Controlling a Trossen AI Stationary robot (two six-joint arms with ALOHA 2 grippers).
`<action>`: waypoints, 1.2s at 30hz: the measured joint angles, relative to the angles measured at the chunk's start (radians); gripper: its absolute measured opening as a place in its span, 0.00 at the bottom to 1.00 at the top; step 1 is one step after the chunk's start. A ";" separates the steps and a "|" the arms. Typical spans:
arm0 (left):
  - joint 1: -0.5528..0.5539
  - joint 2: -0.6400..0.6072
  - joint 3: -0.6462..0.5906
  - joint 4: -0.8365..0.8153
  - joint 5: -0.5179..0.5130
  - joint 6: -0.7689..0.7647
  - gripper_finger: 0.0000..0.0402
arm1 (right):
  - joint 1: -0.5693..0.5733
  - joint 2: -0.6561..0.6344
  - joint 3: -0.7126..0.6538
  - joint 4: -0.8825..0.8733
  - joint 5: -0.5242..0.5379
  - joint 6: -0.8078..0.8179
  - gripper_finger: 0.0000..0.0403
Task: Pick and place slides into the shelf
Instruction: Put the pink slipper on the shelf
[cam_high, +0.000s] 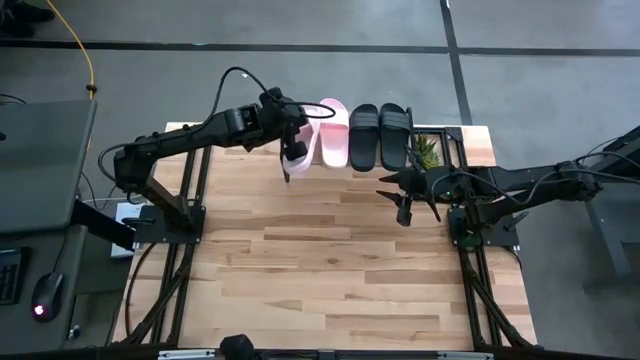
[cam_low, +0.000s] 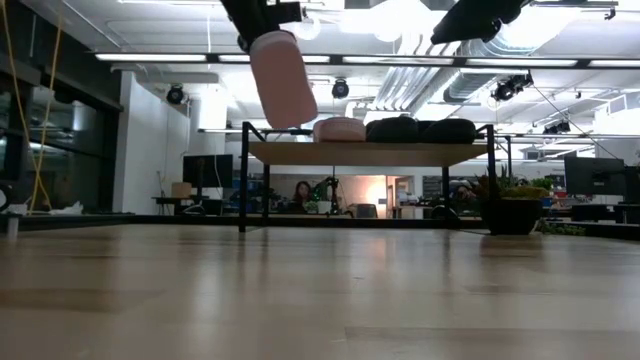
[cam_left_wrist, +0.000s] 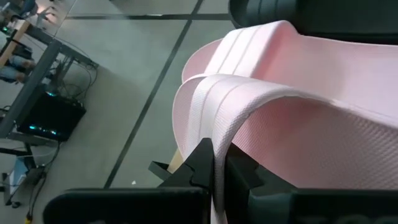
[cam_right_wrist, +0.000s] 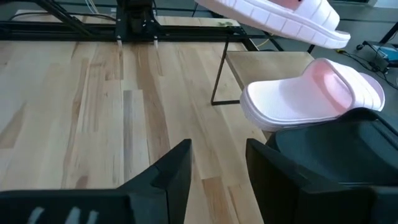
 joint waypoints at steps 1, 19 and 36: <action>0.001 0.000 -0.006 0.010 -0.001 0.001 0.01 | 0.000 0.000 0.000 0.000 0.000 -0.001 0.35; 0.059 0.031 -0.029 0.104 0.004 0.060 0.01 | 0.000 0.000 0.000 -0.001 -0.032 0.006 0.35; 0.089 0.065 -0.028 0.129 -0.010 0.082 0.01 | 0.000 0.001 0.000 -0.001 -0.034 0.007 0.35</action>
